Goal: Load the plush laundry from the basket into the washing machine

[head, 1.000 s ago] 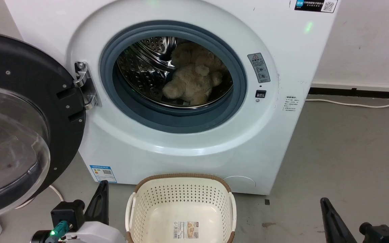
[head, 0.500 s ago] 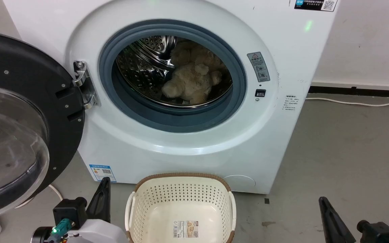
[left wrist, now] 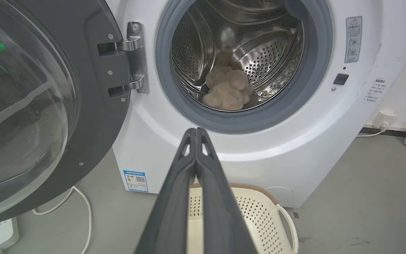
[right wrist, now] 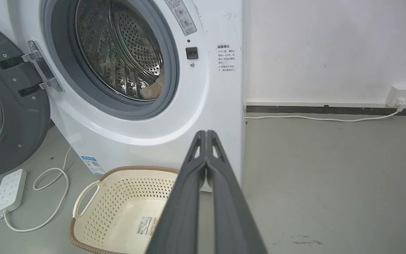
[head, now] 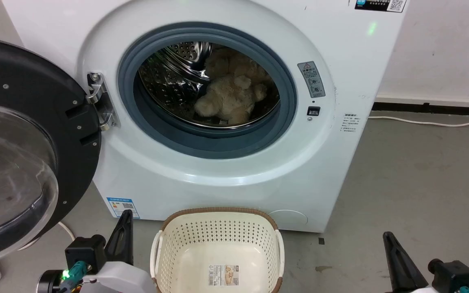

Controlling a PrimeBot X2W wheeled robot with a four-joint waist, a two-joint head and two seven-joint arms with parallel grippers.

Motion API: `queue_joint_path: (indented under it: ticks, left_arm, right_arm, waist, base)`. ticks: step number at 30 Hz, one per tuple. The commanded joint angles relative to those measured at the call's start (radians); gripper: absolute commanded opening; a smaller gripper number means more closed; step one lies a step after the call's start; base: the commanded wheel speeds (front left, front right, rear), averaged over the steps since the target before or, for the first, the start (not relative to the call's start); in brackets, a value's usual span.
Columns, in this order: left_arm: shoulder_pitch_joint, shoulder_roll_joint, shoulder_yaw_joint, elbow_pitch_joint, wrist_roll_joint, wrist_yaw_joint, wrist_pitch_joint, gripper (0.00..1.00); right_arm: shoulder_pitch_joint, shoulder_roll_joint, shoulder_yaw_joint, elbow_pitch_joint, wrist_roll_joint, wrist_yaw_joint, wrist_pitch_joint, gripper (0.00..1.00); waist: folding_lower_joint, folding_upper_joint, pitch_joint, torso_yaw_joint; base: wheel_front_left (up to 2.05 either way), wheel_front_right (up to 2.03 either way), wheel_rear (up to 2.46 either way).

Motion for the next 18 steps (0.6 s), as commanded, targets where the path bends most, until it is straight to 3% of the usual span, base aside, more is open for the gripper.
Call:
queue_joint_path:
  ticks: [1,18]
  left_arm:
    - [0.003,-0.009,0.009,-0.007,0.015,-0.008,0.005,0.00]
    - [0.004,-0.052,0.056,-0.015,0.086,-0.043,0.027,0.00]
  right_arm:
    - [-0.017,0.000,0.002,-0.006,-0.008,0.000,0.004,0.00]
    - [-0.035,0.000,0.004,-0.022,-0.037,0.000,0.035,0.00]
  waist:
    - [0.0000,0.0000,0.000,0.000]
    - [0.0000,0.0000,0.006,-0.002]
  base:
    - [0.00,0.00,0.00]
    - [0.00,0.00,0.00]
